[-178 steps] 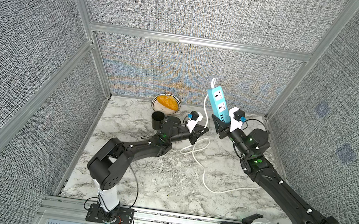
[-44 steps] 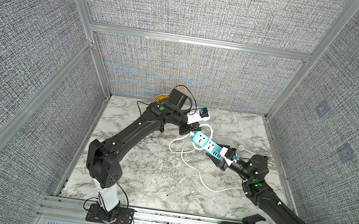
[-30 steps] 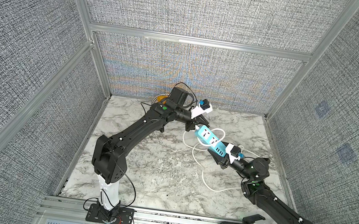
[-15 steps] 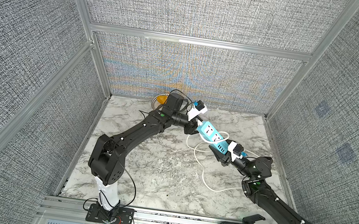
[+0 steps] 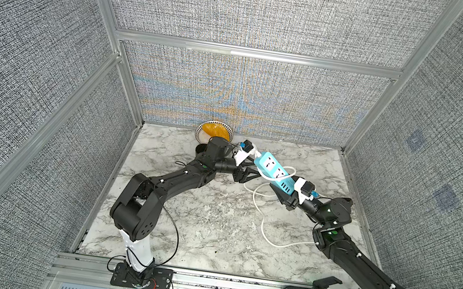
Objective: Wrap the cord around the power strip
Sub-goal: Wrap the power cord around the power strip.
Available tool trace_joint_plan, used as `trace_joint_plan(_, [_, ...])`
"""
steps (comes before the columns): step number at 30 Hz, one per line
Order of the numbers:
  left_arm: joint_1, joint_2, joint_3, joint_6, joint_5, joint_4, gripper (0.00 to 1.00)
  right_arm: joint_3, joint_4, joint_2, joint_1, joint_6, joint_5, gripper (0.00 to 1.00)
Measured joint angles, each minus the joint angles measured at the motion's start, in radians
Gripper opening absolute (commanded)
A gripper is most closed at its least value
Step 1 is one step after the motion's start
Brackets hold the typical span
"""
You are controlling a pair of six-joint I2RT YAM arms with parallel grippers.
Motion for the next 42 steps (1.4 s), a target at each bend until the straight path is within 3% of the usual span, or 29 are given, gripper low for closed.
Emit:
trace_joint_plan(8, [0.001, 0.085, 0.021, 0.010, -0.062, 0.122, 0.70, 0.035, -0.043, 0.013, -0.002, 0.001, -0.028, 0.00])
trace_joint_plan(11, [0.000, 0.121, 0.044, 0.009, -0.060, 0.151, 0.66, 0.047, -0.049, 0.016, -0.003, 0.005, -0.029, 0.00])
trace_joint_plan(19, [-0.003, 0.182, 0.040, -0.040, -0.027, 0.195, 0.19, 0.100, -0.074, 0.038, -0.009, 0.012, -0.006, 0.00])
trace_joint_plan(25, [-0.005, 0.166, -0.010, -0.070, -0.013, 0.236, 0.00, 0.122, -0.098, 0.047, -0.021, 0.023, 0.031, 0.00])
trace_joint_plan(33, [-0.021, 0.069, -0.095, -0.068, -0.047, 0.211, 0.00, 0.156, -0.125, 0.063, -0.048, 0.036, 0.110, 0.00])
trace_joint_plan(42, [-0.046, -0.165, -0.122, 0.071, -0.273, -0.082, 0.00, 0.266, -0.320, 0.128, -0.095, 0.063, 0.249, 0.00])
